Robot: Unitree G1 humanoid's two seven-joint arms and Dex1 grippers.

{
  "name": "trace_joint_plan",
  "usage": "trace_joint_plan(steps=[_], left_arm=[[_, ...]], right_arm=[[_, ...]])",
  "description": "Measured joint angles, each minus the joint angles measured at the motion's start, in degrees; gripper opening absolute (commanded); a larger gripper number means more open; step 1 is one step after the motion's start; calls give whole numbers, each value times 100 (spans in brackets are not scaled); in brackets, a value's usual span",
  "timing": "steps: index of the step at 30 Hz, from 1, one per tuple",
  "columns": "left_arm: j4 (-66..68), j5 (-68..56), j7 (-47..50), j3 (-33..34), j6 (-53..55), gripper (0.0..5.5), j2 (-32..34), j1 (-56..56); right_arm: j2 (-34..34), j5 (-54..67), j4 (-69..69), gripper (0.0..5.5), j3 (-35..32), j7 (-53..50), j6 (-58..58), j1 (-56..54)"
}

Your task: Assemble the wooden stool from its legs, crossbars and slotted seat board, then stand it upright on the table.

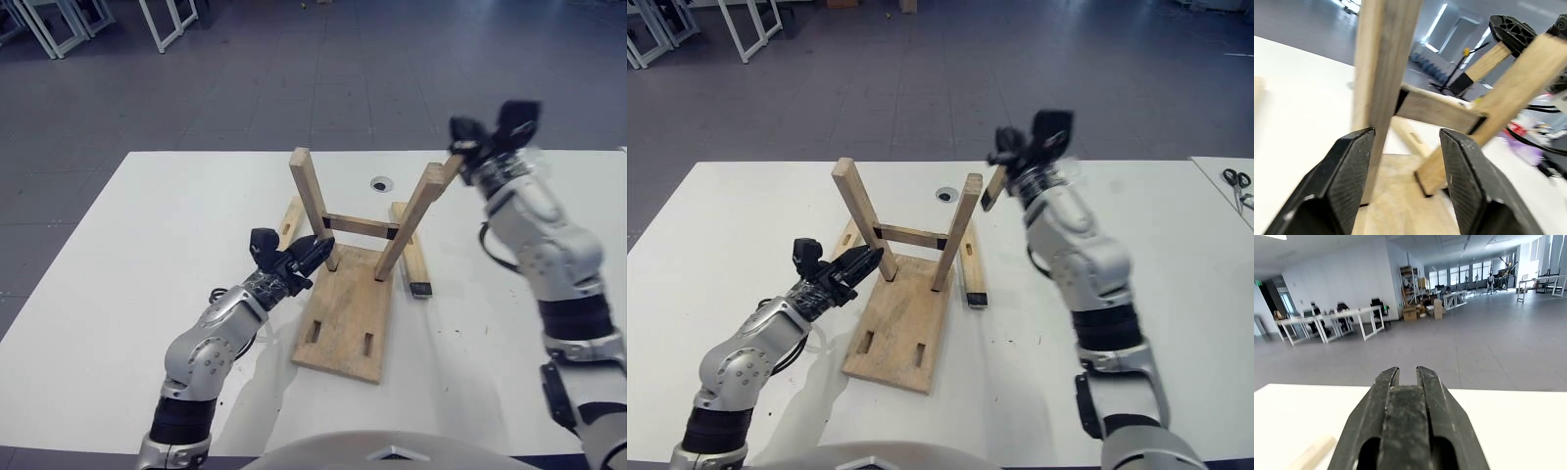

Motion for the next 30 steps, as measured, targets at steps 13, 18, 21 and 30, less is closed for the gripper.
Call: trace_joint_plan(steps=[13, 18, 21, 30], left_arm=[[185, 738, 36, 126, -189, 244, -549, 4], [179, 893, 39, 154, -266, 244, -704, 160], [179, 941, 36, 158, -294, 244, -769, 177], [187, 1079, 12, 165, -293, 244, -799, 170]], right_arm=[[688, -1082, 118, 42, -677, 253, 239, 74], [689, -1035, 74, 42, -1233, 297, 584, -852], [688, -1110, -47, 42, -1394, 392, 629, -939], [1246, -1423, 732, 42, -1470, 543, 859, 355]])
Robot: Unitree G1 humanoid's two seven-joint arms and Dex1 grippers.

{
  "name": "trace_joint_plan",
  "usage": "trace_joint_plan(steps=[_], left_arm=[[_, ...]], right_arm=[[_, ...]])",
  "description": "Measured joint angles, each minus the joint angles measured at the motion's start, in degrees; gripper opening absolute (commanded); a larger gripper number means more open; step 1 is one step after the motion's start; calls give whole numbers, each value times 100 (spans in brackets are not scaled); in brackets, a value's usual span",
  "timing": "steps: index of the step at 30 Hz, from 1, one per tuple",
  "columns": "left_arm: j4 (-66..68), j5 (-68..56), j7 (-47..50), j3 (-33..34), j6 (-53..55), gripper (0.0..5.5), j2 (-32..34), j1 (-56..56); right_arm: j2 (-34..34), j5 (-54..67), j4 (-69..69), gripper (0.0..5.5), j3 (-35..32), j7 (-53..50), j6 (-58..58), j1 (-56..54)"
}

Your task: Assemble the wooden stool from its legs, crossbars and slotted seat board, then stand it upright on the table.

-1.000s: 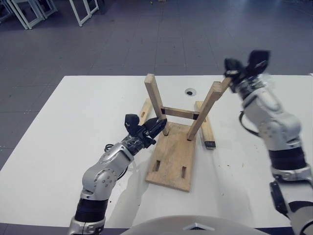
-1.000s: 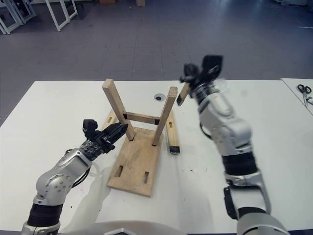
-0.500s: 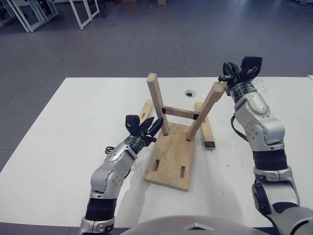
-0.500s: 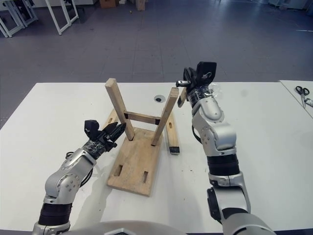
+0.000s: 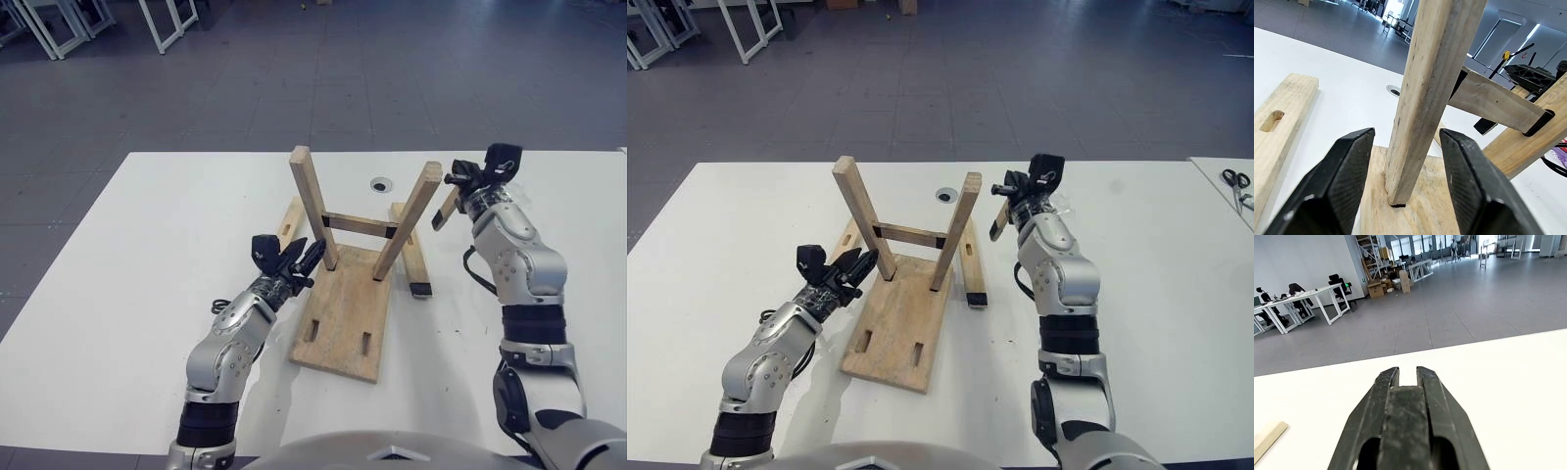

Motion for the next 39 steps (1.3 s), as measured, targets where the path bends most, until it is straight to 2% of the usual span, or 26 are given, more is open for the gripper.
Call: trace_joint_plan(steps=[7, 30, 35, 39], left_arm=[[0, 173, 2, -40, -1, 244, -97, 1], [43, 287, -29, -28, -1, 244, -240, -5], [41, 314, -20, -26, 0, 244, -289, -8], [11, 313, -10, -6, 2, 244, -290, 17]], right_arm=[[477, -125, 6, 42, 194, 136, 17, 60], [747, -1159, 1491, 41, 291, 499, -998, -345], [654, -1745, 729, 41, 743, 551, -1123, 311], [321, -1799, 21, 41, 627, 638, -1028, 939]])
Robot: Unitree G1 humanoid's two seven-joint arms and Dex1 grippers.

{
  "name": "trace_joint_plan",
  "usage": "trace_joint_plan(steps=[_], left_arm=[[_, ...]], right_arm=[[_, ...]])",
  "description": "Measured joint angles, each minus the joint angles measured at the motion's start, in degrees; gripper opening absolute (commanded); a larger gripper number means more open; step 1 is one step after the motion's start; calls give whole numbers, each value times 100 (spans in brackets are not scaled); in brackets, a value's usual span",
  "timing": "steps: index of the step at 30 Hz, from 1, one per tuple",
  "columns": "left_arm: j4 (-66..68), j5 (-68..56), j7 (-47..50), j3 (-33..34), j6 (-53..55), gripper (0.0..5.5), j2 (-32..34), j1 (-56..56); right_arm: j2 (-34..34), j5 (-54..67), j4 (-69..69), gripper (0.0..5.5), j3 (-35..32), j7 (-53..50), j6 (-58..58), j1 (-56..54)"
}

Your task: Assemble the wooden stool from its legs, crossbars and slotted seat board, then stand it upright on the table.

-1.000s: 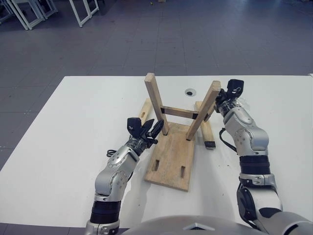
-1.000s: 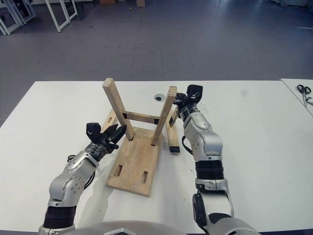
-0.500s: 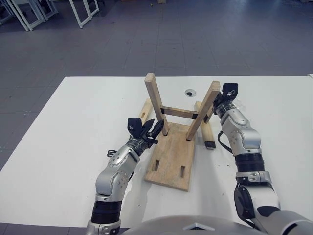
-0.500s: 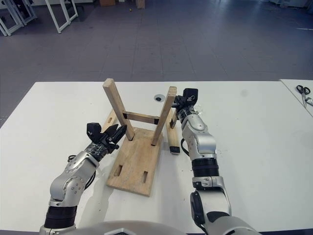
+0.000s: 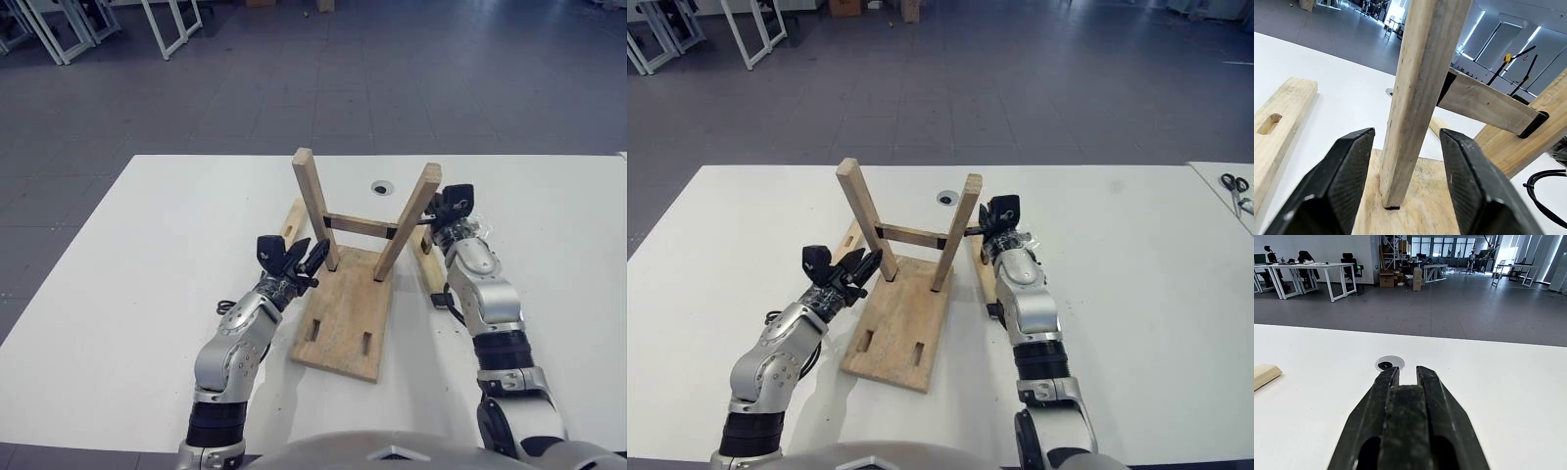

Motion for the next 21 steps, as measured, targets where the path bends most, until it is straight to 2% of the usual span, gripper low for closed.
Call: trace_joint_plan(steps=[11, 12, 19, 21], left_arm=[[0, 3, 22, -2, 0, 244, -22, 17], [0, 3, 22, -2, 0, 244, -22, 17], [0, 3, 21, -2, 1, 244, -17, 17], [0, 4, 20, -2, 0, 244, -11, 17]], right_arm=[[-61, 12, -776, 41, -331, -27, 393, 96], [-31, 11, -829, 77, -348, -36, 383, 157], [4, 7, -974, 211, -428, -34, 352, 326], [4, 6, -974, 211, -427, -36, 353, 326]])
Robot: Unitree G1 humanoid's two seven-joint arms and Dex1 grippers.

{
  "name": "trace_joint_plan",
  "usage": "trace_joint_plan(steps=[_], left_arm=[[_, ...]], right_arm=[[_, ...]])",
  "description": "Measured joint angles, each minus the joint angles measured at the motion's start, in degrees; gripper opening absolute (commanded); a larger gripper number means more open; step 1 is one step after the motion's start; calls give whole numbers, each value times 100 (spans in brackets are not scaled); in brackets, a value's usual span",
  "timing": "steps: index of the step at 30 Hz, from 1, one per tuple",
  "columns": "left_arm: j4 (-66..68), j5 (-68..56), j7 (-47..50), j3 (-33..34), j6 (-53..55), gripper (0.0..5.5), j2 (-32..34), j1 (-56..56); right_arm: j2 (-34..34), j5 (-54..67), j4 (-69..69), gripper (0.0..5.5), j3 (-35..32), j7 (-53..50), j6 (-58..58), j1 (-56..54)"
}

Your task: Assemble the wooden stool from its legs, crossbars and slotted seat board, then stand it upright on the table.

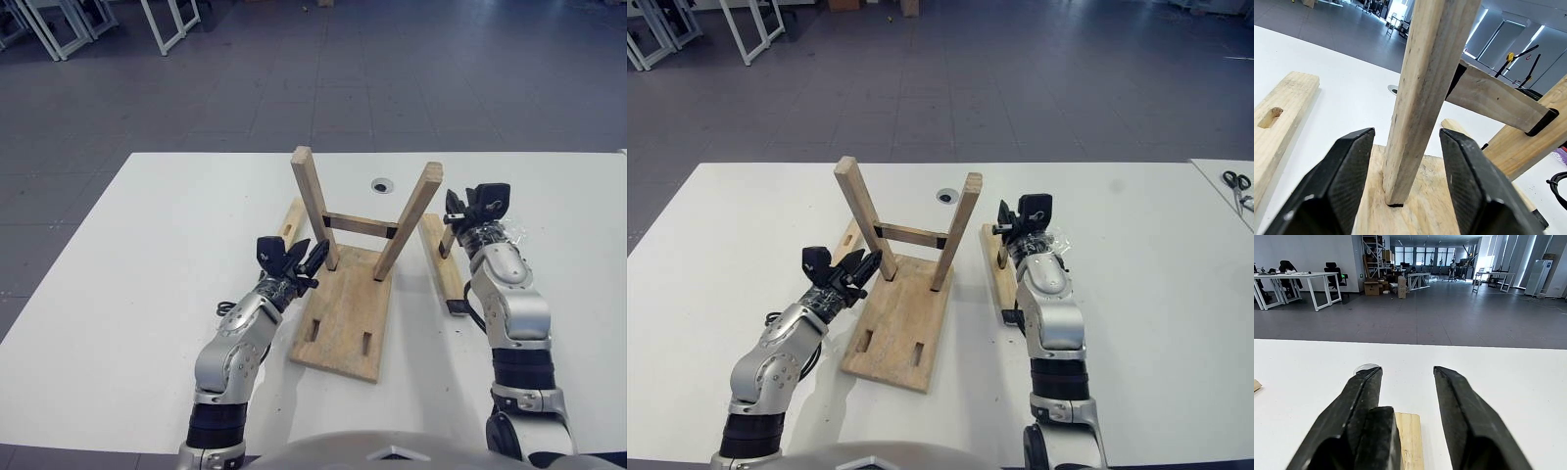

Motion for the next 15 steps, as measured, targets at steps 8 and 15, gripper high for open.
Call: trace_joint_plan(steps=[8, 15], left_arm=[[43, 40, -10, -5, -3, 244, -11, 0], [92, 123, -8, -28, -55, 244, -111, -2]], right_arm=[[42, 257, -873, 192, -204, -182, 1091, -944], [-46, 216, -343, 97, -205, -251, 1863, -1739]])
